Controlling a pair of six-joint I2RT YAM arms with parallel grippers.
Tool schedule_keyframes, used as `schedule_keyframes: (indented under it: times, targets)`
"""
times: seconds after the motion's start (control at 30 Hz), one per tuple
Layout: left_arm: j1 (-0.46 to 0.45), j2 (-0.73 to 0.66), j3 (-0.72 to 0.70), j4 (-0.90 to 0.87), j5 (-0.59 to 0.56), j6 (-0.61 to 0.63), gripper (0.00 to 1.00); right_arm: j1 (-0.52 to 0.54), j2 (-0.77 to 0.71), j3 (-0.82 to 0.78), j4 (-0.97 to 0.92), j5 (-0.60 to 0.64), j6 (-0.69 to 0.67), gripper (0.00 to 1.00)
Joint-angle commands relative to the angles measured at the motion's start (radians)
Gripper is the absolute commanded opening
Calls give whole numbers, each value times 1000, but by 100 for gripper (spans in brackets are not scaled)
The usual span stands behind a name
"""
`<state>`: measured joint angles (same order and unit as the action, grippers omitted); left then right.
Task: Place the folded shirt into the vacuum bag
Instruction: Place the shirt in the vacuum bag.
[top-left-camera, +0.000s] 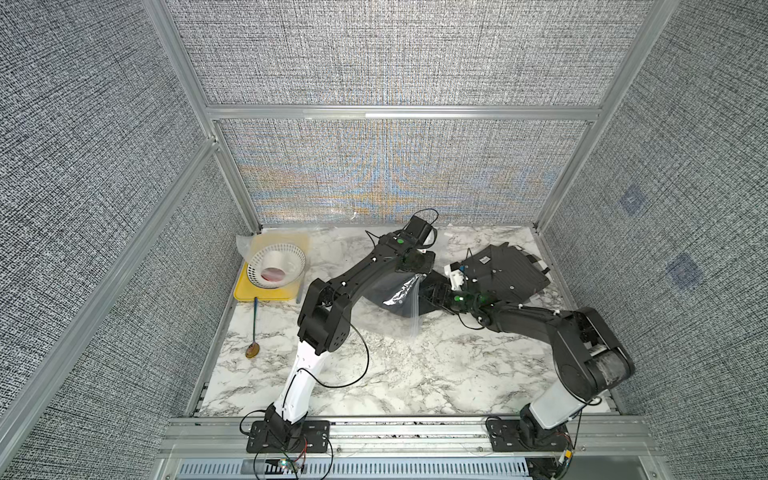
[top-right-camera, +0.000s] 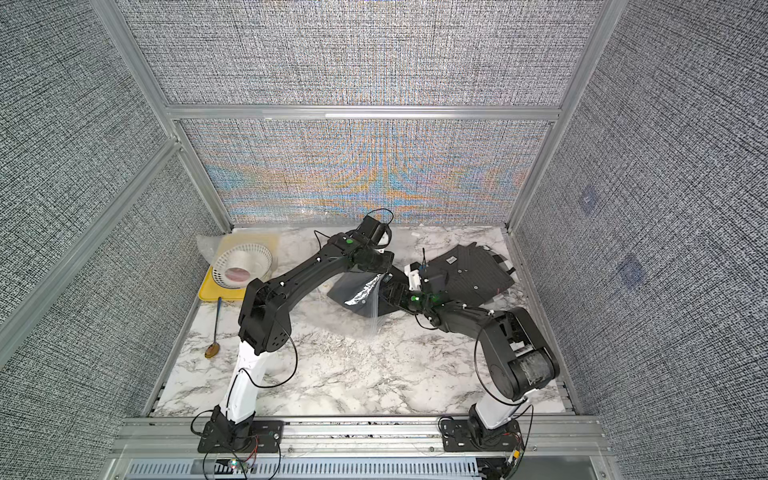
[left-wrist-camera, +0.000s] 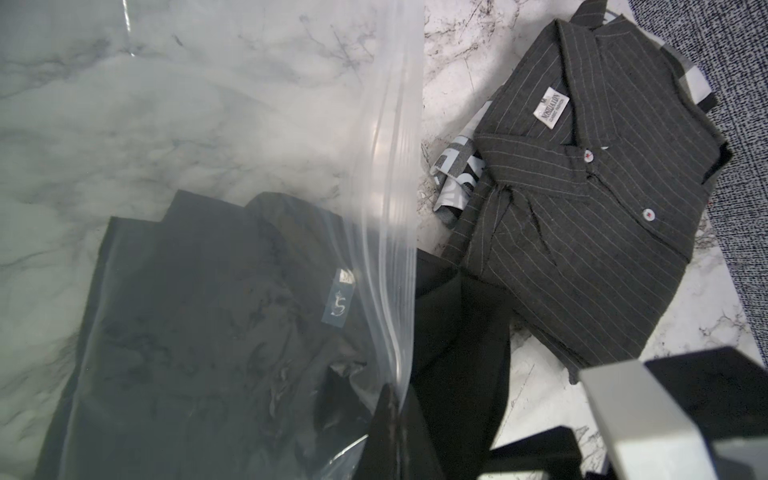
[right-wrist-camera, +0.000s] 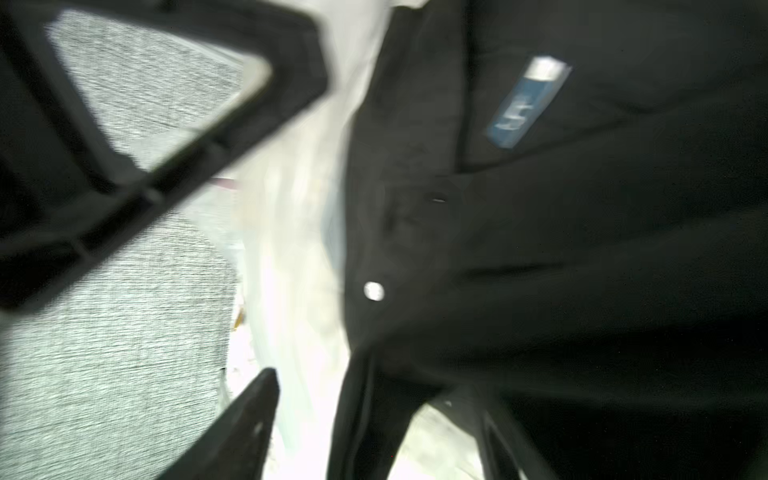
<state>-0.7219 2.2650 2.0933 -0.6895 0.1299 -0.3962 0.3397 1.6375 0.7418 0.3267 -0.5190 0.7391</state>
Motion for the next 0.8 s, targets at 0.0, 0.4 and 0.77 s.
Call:
schedule_keyframes:
  times: [0.0, 0.4, 0.77]
  targets:
    - [-1, -11, 2, 15, 9, 13, 0, -53, -14, -31, -118, 31, -82, 83]
    - [-1, -9, 7, 3, 10, 21, 0, -98, -37, -73, -151, 87, -30, 99]
    - [-1, -11, -5, 1, 37, 24, 0, -42, 135, 24, -1, 60, 52, 40]
